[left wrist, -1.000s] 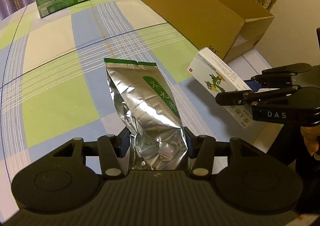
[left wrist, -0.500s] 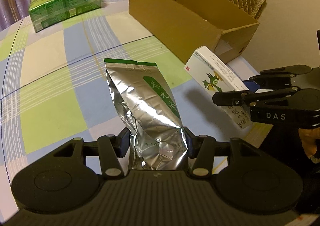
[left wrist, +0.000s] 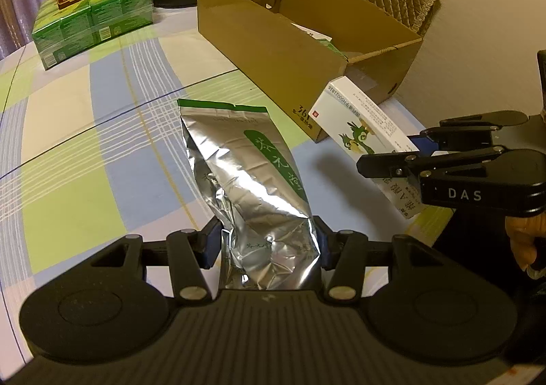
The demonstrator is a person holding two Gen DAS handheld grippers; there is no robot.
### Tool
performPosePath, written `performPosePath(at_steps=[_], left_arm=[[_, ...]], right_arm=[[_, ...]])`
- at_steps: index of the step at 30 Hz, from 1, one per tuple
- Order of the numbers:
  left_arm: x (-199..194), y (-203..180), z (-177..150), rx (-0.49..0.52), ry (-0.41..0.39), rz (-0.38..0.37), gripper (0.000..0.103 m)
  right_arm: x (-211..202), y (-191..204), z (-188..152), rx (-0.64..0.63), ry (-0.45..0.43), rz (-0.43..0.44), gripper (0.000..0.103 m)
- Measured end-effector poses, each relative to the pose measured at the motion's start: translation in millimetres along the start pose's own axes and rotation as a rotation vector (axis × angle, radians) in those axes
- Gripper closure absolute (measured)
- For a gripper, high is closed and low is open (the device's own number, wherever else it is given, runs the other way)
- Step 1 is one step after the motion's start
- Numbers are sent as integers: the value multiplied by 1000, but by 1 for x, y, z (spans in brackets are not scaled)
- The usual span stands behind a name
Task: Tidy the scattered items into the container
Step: 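Lift and carry the tea pouch and white box with both tools to the cardboard box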
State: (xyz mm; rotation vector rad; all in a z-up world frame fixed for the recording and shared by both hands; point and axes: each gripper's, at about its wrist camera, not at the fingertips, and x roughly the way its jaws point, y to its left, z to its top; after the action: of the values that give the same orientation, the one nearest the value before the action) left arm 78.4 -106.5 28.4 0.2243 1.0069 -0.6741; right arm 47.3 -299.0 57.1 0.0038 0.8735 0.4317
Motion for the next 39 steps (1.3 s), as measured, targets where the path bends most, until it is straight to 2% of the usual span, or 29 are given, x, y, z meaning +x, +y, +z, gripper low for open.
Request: performPosePath(at_steps=[16, 31, 39], left_arm=[[1, -6, 12, -11, -27, -13, 55], [-3, -45, 73, 1, -129, -80, 55], [3, -69, 100, 7, -152, -117, 55]], right_arm=[[-18, -9, 6, 15, -43, -22, 80], [-55, -60, 34, 38, -139, -117, 80], [-62, -84, 50, 34, -166, -146, 80]])
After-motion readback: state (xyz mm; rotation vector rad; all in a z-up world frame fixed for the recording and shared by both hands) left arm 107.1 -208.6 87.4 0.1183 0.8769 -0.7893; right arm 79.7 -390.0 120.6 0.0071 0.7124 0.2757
